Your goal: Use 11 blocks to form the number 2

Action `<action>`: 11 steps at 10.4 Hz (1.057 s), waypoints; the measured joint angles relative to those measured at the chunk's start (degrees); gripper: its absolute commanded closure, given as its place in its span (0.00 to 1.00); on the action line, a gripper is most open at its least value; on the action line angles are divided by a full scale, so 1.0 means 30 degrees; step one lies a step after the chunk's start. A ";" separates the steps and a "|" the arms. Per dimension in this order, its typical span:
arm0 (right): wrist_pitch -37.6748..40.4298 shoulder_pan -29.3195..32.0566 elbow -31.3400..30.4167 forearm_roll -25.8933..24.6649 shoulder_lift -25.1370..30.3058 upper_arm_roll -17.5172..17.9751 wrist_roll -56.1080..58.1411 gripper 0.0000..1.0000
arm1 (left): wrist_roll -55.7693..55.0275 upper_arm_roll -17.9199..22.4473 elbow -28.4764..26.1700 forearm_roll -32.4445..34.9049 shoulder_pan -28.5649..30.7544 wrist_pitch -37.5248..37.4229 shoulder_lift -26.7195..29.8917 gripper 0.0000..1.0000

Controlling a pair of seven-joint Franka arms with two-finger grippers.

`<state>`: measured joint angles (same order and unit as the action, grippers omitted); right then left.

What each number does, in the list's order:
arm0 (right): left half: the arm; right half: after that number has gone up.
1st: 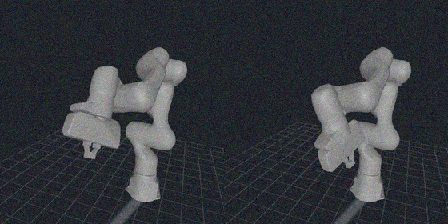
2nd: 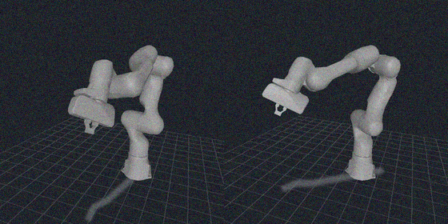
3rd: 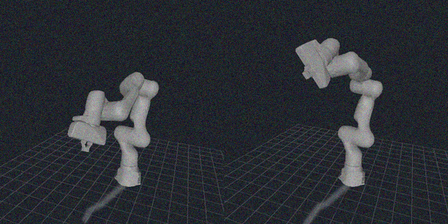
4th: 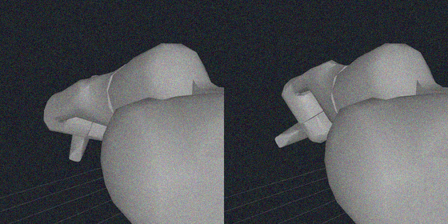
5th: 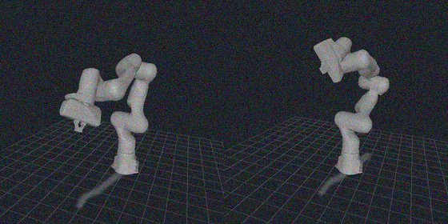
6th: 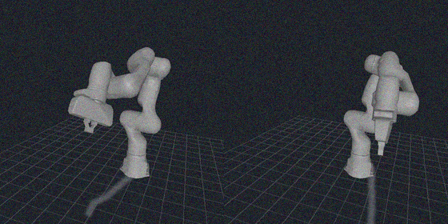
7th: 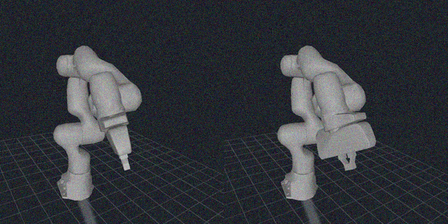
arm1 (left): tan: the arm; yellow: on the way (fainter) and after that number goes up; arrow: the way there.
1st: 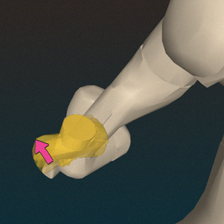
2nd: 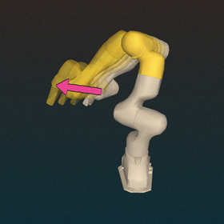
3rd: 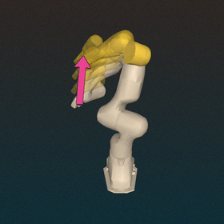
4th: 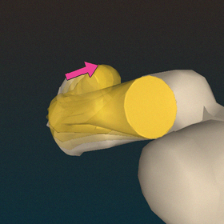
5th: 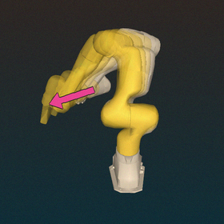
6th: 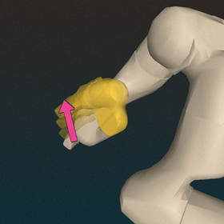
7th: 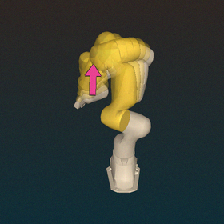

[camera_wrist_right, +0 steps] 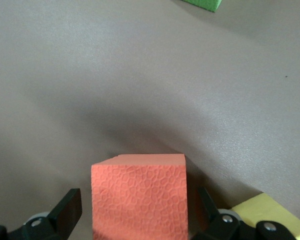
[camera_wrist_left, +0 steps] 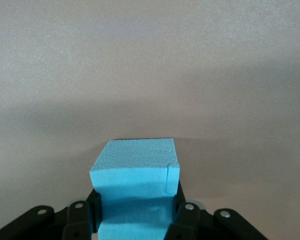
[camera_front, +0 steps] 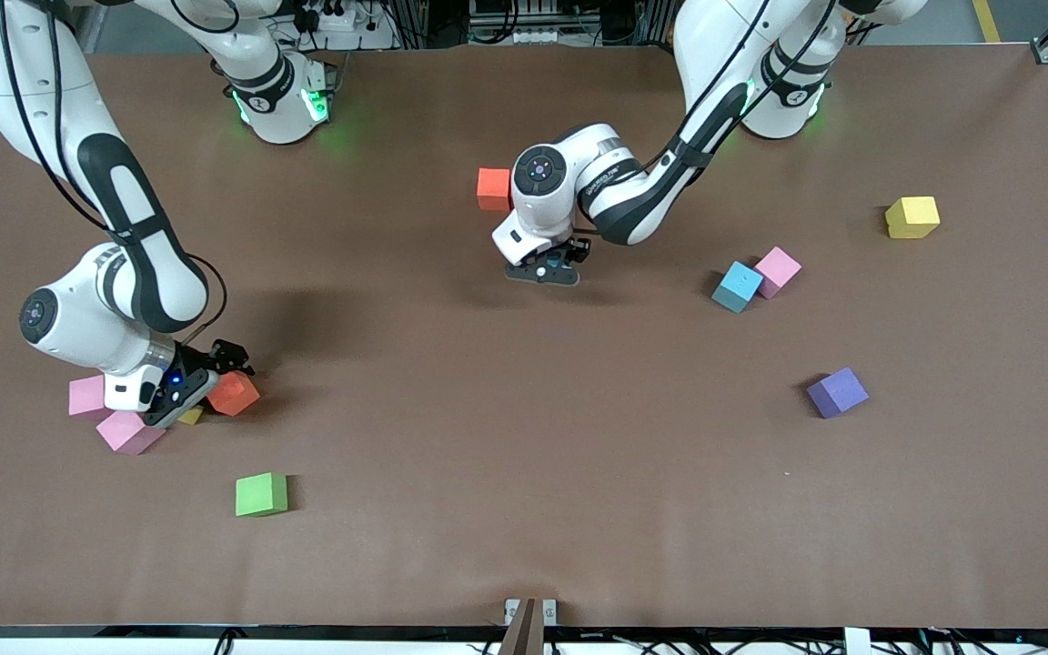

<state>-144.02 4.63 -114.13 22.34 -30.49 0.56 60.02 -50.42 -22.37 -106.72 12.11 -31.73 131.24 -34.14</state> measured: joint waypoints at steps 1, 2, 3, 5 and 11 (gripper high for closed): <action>-0.0002 -0.0001 0.0035 0.0001 0.0000 0.0009 -0.0001 0.31 | 0.0000 -0.0005 0.0000 0.0000 0.0000 0.0000 0.0000 0.48; -0.0003 -0.0001 0.0108 0.0001 0.0001 0.0010 0.0000 0.52 | 0.0000 -0.0007 0.0000 0.0000 0.0000 0.0000 0.0000 0.48; -0.0006 -0.0001 0.0224 0.0000 0.0002 0.0011 0.0004 0.72 | 0.0000 -0.0015 0.0000 0.0000 0.0000 0.0000 0.0000 0.48; 0.0002 -0.0002 0.0419 0.0000 0.0001 0.0016 -0.0001 0.82 | -0.0001 -0.0090 -0.0001 0.0000 -0.0001 -0.0001 0.0000 0.48; 0.2257 -0.0967 0.1881 0.0000 0.0172 0.0154 -0.1237 0.82 | -0.0013 -0.0363 -0.0273 0.0000 0.0002 -0.0077 0.0006 0.44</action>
<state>-137.25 1.73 -108.48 22.34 -29.98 1.02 56.31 -50.46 -23.46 -107.53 12.11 -31.72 131.01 -34.12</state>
